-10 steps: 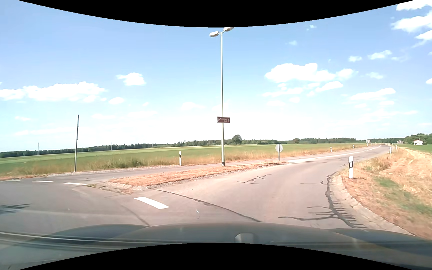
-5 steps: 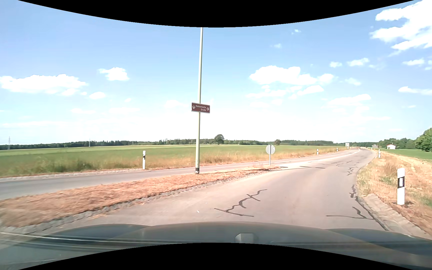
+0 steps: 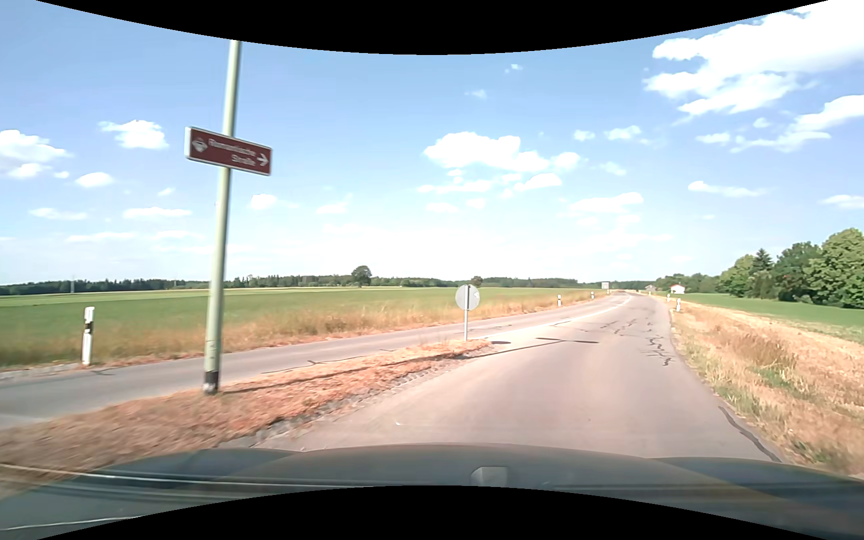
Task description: Follow the waypoints while adhering to traffic rules and regulations
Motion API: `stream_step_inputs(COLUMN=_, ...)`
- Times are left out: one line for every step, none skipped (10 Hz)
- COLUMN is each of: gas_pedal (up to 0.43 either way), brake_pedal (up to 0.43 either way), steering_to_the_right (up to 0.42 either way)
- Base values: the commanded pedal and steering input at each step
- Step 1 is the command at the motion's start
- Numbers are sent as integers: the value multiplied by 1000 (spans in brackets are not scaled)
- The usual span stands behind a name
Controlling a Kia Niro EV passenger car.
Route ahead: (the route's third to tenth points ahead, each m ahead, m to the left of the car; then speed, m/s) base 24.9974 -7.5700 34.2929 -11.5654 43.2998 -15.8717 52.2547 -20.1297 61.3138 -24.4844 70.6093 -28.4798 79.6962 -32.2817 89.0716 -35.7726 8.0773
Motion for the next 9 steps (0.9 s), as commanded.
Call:
stream_step_inputs(gas_pedal=150, brake_pedal=6, steering_to_the_right=208)
stream_step_inputs(gas_pedal=157, brake_pedal=6, steering_to_the_right=208)
stream_step_inputs(gas_pedal=157, brake_pedal=6, steering_to_the_right=207)
stream_step_inputs(gas_pedal=157, brake_pedal=6, steering_to_the_right=204)
stream_step_inputs(gas_pedal=157, brake_pedal=6, steering_to_the_right=194)
stream_step_inputs(gas_pedal=157, brake_pedal=6, steering_to_the_right=177)
stream_step_inputs(gas_pedal=169, brake_pedal=6, steering_to_the_right=159)
stream_step_inputs(gas_pedal=169, brake_pedal=6, steering_to_the_right=129)
stream_step_inputs(gas_pedal=169, brake_pedal=6, steering_to_the_right=102)
